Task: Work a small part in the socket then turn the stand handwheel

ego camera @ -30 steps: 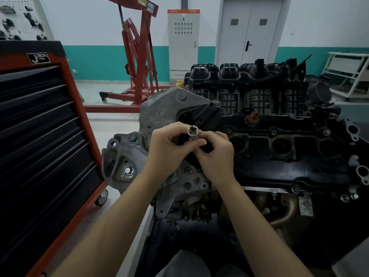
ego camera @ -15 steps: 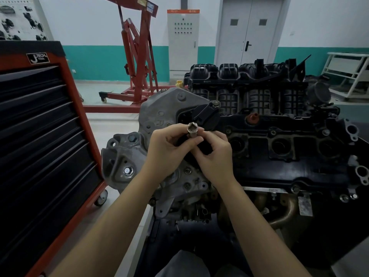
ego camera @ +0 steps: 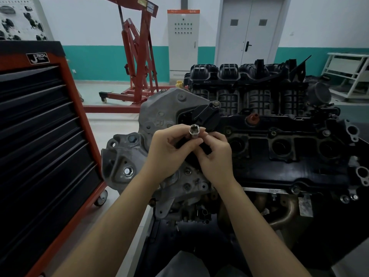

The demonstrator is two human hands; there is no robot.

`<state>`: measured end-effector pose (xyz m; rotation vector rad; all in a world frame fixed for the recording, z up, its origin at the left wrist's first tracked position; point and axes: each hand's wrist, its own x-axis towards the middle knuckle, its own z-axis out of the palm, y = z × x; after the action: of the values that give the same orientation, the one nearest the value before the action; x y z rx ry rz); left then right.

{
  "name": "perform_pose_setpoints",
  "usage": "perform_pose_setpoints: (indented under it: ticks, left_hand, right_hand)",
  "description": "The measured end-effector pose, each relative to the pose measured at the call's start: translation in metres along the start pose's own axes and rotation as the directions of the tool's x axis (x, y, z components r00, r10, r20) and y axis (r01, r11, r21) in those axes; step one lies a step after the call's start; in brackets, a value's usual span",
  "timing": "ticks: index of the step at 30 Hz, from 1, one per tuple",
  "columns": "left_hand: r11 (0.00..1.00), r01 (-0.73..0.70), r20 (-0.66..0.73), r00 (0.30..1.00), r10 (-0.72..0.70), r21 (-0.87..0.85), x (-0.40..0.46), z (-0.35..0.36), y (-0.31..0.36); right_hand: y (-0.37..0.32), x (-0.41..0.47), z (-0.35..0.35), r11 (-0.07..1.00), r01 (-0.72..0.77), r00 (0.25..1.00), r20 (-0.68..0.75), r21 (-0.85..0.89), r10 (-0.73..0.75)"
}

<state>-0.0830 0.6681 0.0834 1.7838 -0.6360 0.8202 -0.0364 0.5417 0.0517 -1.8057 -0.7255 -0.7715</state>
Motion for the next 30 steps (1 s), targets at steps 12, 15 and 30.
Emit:
perform_pose_setpoints:
  ticks: [12,15,30]
  left_hand:
    - [0.998,0.0,-0.036,0.999,-0.002,-0.064,-0.0011,0.0009,-0.0001]
    - [1.0,-0.02,-0.043,0.999,0.019,-0.02,0.0004,0.0006,0.0025]
    - [0.998,0.024,-0.106,0.994,-0.031,-0.066,-0.0001,0.0013,0.0057]
  right_hand:
    - [-0.0017,0.001,0.0,1.0,0.022,1.0,0.0,-0.004,-0.022]
    - [0.0007,-0.0002,0.0009,1.0,-0.025,0.999,-0.019,0.014,0.026]
    - [-0.0039,0.0011,0.0008,0.998,-0.044,0.998,-0.043,0.046,0.046]
